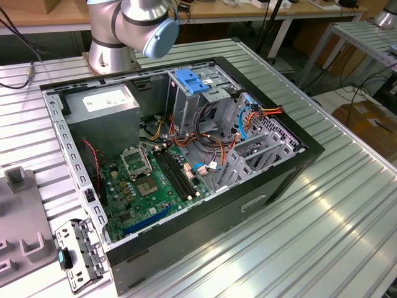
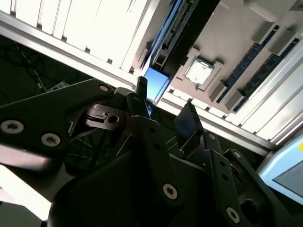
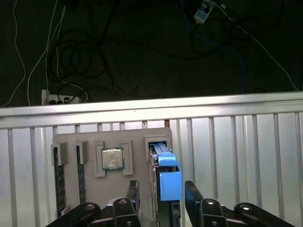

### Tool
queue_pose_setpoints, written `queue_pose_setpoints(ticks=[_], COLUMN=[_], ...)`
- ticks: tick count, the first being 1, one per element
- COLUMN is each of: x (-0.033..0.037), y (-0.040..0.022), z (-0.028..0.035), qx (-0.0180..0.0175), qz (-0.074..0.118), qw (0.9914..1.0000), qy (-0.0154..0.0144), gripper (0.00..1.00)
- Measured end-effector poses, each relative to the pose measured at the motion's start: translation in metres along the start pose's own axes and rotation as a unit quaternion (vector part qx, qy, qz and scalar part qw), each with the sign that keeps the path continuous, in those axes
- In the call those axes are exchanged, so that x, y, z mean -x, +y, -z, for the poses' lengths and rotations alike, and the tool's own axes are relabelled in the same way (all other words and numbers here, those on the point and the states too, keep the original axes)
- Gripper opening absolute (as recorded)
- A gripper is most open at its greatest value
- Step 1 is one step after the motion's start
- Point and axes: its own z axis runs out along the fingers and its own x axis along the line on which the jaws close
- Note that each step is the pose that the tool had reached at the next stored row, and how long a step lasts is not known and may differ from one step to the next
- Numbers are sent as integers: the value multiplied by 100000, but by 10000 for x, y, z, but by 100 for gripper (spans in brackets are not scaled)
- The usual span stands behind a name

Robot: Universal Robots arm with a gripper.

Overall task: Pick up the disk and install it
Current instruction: 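Pick up the disk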

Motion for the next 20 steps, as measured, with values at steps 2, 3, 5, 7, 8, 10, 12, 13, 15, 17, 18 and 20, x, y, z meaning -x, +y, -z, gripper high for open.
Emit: queue_pose_setpoints(ticks=[2,3,5,7,8,10,12,13,15,17,18,20], x=[34,47,78,83,82,82,83,83,83,83,83,80], y=[0,0,2,25,34,37,36,36,36,35,35,35], z=[-39,-49,-72,-120,-133,-169,-195,-208,-231,-255,-268,-289], qx=[5,5,7,-53,-75,-113,-291,-393,-537,-631,-675,-775], qz=[3,4,4,3,1,8,3,5,4,19,30,69], qw=[100000,100000,100000,100000,100000,100000,100000,99999,99999,99998,99998,99997], qy=[2,2,0,1,-7,-50,-68,-71,-80,-88,-89,-92], gripper=[51,51,51,51,51,51,51,51,51,51,51,51])
